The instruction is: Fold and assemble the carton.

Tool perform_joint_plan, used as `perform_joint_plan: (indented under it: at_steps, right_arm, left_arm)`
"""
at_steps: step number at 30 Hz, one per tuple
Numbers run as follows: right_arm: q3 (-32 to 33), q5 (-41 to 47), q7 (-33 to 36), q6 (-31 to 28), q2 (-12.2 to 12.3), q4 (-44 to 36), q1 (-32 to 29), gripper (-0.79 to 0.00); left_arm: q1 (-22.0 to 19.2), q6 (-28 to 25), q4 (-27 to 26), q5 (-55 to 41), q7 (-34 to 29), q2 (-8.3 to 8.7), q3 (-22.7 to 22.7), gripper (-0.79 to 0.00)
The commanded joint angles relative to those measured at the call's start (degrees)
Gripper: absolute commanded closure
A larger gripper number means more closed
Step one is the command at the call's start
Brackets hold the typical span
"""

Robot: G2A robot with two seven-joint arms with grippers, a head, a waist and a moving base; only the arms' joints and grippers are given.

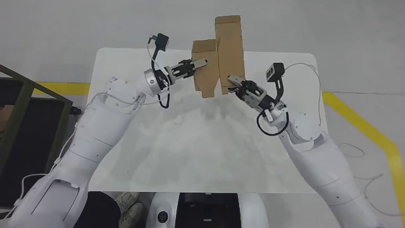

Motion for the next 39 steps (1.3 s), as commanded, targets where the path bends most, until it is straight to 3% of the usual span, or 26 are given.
perform_joint_plan:
  at_steps: [1,5,10,15,19,25,29,39]
  right_arm:
    - [0.25,0.13,0.9,0.39,-0.02,0.22,0.07,-0.763]
    - [2.38,0.39,2.33,-2.38,0.15,0.67,-0.68,-0.785]
    - [6.21,2.08,10.11,-7.24,0.82,2.49,-1.89,-0.785]
    - [8.58,0.5,18.61,-8.98,1.47,6.66,-0.82,-0.785]
    - [8.75,-1.71,21.25,-10.29,1.59,9.08,0.11,-0.785]
    - [8.04,-2.28,27.9,-11.72,1.65,11.33,1.27,-0.785]
    - [7.45,-2.07,30.25,-12.64,1.57,11.9,1.68,-0.785]
    - [4.62,-0.79,29.0,-18.81,0.54,12.93,1.6,-0.785]
  left_arm:
    - [-0.23,-0.01,0.07,0.06,-0.1,-0.07,-0.19,0.0]
    - [-0.93,0.16,0.64,0.52,-0.95,-0.06,-1.13,0.0]
    - [-2.56,0.54,2.76,-1.38,-6.97,0.32,-3.23,0.0]
    - [-6.24,2.77,7.01,-4.12,-20.82,0.89,-4.29,0.0]
    - [-9.36,4.74,10.09,-6.61,-29.69,0.81,-3.42,0.0]
    - [-15.32,6.42,14.75,-6.02,-42.27,0.18,0.45,0.0]
    - [-18.46,4.82,16.84,-7.23,-49.7,-0.47,2.97,0.0]
    - [-24.23,5.59,22.34,-13.56,-49.78,-1.72,12.14,0.0]
